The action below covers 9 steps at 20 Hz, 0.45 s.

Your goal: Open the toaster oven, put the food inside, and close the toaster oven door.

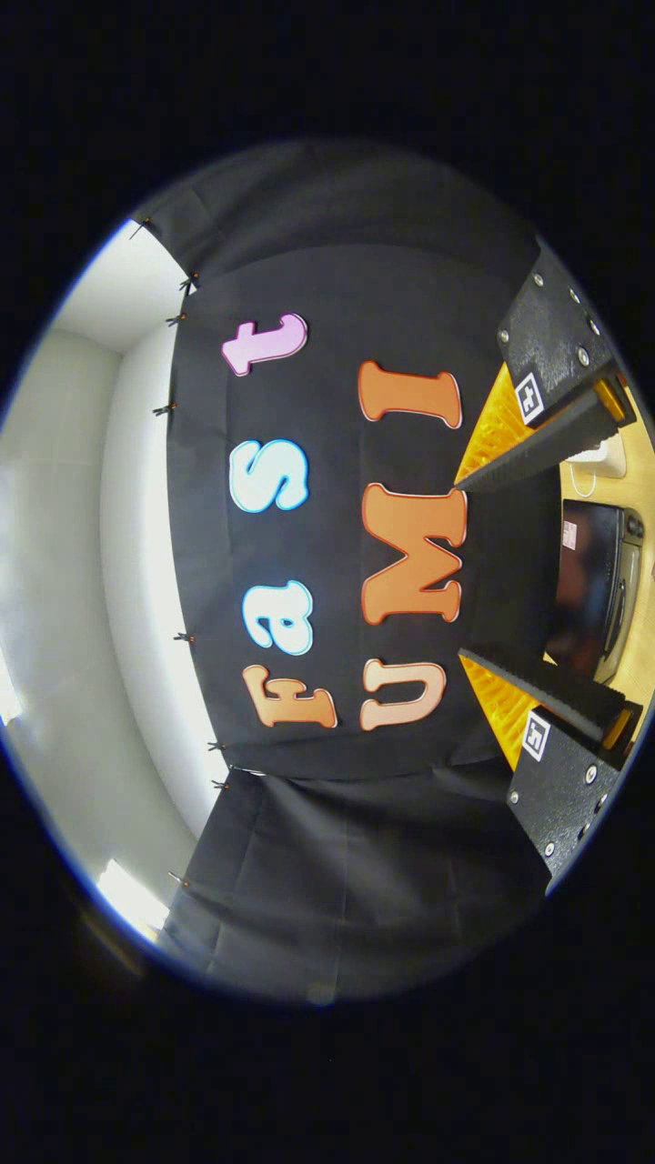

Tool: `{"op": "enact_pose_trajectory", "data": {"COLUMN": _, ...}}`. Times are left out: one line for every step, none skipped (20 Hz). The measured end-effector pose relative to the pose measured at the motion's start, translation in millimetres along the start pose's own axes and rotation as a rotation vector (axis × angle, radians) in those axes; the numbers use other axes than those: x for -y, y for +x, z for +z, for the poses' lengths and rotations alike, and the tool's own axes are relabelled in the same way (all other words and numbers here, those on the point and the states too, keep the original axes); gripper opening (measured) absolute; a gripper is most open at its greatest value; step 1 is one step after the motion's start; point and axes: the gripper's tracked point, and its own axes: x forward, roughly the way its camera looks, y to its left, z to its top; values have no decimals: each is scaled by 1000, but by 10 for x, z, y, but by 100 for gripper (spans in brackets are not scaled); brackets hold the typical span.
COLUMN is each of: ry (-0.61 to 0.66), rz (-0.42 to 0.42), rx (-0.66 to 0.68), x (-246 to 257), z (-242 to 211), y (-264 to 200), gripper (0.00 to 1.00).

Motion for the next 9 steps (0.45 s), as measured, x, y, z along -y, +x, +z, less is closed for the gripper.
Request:
{"op": "enact_pose_trajectory", "data": {"ry": -10, "rz": -3, "rx": 31, "x": 42, "z": 99, "y": -6, "gripper": 98}}
{"op": "enact_pose_trajectory", "data": {"ry": -17, "rz": -11, "rx": 52, "x": 98, "z": 171, "y": -37, "gripper": 98}}
{"op": "enact_pose_trajectory", "data": {"ry": -28, "rz": -22, "rx": 64, "x": 131, "z": 217, "y": -62, "gripper": 98}}
{"op": "enact_pose_trajectory", "data": {"ry": -43, "rz": -32, "rx": 72, "x": 188, "z": 251, "y": -50, "gripper": 98}}
{"op": "enact_pose_trajectory", "data": {"ry": -54, "rz": -45, "rx": 76, "x": 247, "z": 291, "y": -59, "gripper": 98}}
{"op": "enact_pose_trajectory", "data": {"ry": -57, "rz": -54, "rx": 82, "x": 277, "z": 351, "y": -83, "gripper": 98}}
{"op": "enact_pose_trajectory", "data": {"ry": -54, "rz": -57, "rx": 88, "x": 282, "z": 404, "y": -99, "gripper": 98}}
{"op": "enact_pose_trajectory", "data": {"ry": -49, "rz": -58, "rx": 93, "x": 299, "z": 448, "y": -118, "gripper": 98}}
{"op": "enact_pose_trajectory", "data": {"ry": -41, "rz": -59, "rx": 98, "x": 313, "z": 483, "y": -146, "gripper": 98}}
